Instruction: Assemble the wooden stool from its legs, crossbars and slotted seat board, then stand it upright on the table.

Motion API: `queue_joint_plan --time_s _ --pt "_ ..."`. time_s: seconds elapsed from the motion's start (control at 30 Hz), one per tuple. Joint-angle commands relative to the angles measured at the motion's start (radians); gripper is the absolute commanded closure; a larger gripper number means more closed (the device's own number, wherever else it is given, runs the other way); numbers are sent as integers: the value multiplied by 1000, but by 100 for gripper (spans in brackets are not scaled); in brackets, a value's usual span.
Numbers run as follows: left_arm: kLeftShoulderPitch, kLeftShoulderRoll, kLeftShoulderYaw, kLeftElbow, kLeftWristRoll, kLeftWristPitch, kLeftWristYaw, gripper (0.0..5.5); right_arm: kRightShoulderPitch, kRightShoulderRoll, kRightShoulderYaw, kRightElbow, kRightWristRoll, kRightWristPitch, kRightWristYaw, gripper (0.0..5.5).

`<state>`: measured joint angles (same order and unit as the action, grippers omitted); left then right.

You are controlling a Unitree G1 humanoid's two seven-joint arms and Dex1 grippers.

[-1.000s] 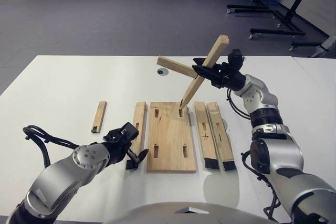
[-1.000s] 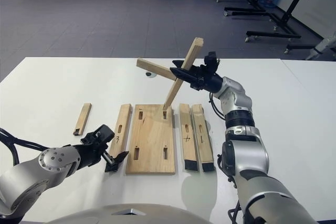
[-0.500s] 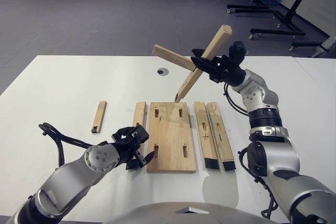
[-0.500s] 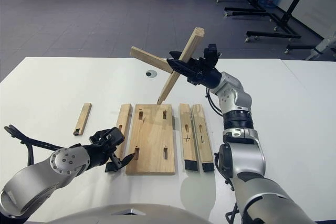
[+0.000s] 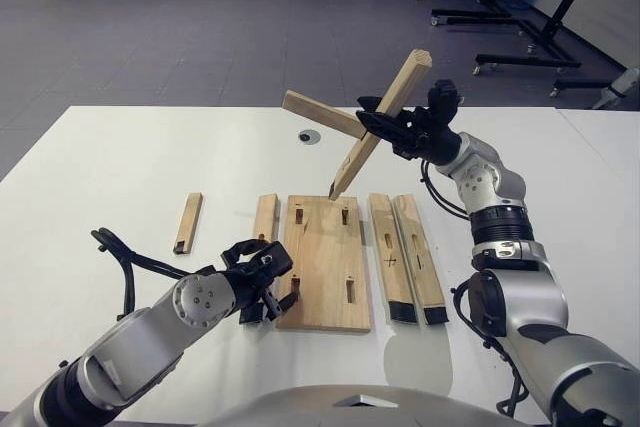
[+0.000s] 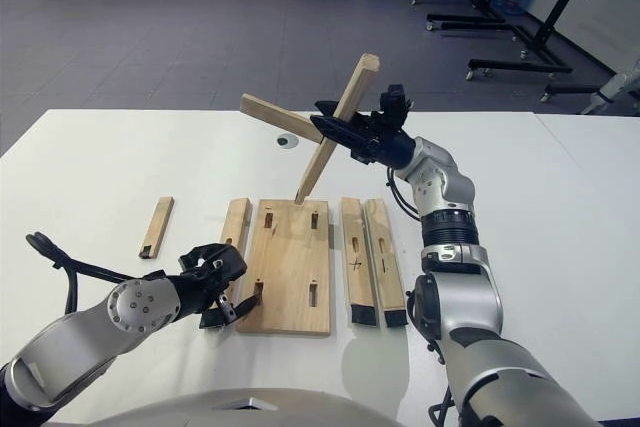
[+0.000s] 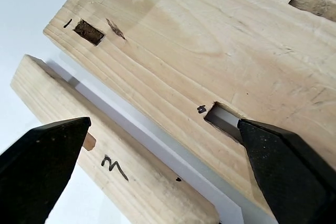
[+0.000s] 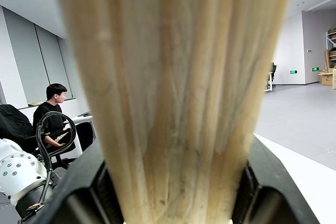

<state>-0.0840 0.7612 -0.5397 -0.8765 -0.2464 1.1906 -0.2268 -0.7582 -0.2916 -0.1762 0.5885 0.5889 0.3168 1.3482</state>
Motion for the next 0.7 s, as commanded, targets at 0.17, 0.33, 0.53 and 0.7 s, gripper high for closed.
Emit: queue_joint_plan --time_s 0.17,0.33,0.53,0.7 --pt "19 69 8 106 67 -2 -29 35 35 -19 -15 -122 38 49 -23 343" --pt "-12 34 55 113 63 9 -54 35 220 -23 -33 -336 70 108 -123 343" --pt "-50 -40 130 110 30 52 -78 35 368 10 -49 -487 69 77 -274 343" --pt "-59 -70 139 95 25 88 -79 35 381 13 -25 -454 43 28 -289 343"
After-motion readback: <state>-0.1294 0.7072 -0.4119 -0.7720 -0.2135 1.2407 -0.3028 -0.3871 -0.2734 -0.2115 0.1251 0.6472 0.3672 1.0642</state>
